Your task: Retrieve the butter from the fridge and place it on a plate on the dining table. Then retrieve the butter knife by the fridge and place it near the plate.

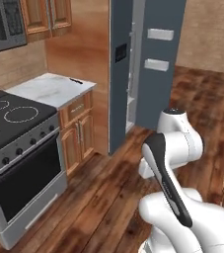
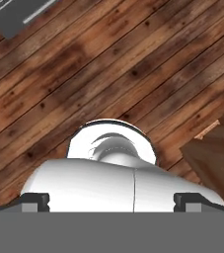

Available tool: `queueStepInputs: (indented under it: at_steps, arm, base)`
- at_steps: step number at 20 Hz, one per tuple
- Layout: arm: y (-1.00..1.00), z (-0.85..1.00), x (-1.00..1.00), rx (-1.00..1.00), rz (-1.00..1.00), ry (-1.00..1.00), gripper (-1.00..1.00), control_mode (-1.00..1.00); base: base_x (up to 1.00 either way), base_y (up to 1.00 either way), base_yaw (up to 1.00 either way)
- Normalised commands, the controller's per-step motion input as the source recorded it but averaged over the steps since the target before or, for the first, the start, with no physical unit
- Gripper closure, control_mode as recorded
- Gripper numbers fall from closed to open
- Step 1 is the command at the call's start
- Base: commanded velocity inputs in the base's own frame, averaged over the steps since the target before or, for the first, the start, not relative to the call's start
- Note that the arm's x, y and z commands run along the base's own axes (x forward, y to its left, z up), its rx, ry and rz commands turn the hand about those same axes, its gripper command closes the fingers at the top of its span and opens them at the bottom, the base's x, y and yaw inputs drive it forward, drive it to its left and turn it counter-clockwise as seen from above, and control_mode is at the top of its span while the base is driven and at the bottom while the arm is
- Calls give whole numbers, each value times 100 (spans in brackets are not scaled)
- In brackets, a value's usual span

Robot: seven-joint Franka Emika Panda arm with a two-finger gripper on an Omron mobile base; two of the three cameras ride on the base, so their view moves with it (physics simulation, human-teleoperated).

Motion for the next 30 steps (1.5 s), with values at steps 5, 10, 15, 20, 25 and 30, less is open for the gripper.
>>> queueStepInputs:
  at_steps: [5,10,15,20,25,30]
  arm:
    - [0,0,0,0,0,0,-100,100]
    - [0,0,0,0,0,0,-100,100]
    - [0,0,0,0,0,0,-100,100]
    - [0,0,0,0,0,0,-100,100]
    - [0,0,0,0,0,0,-100,100]
    - [0,0,0,0,0,0,-100,100]
  base:
    - [100,93,-30]
    - [95,41,-21]
    - [99,0,-1]
    - [100,0,2]
    - [100,0,9]
    - [80,-14,31]
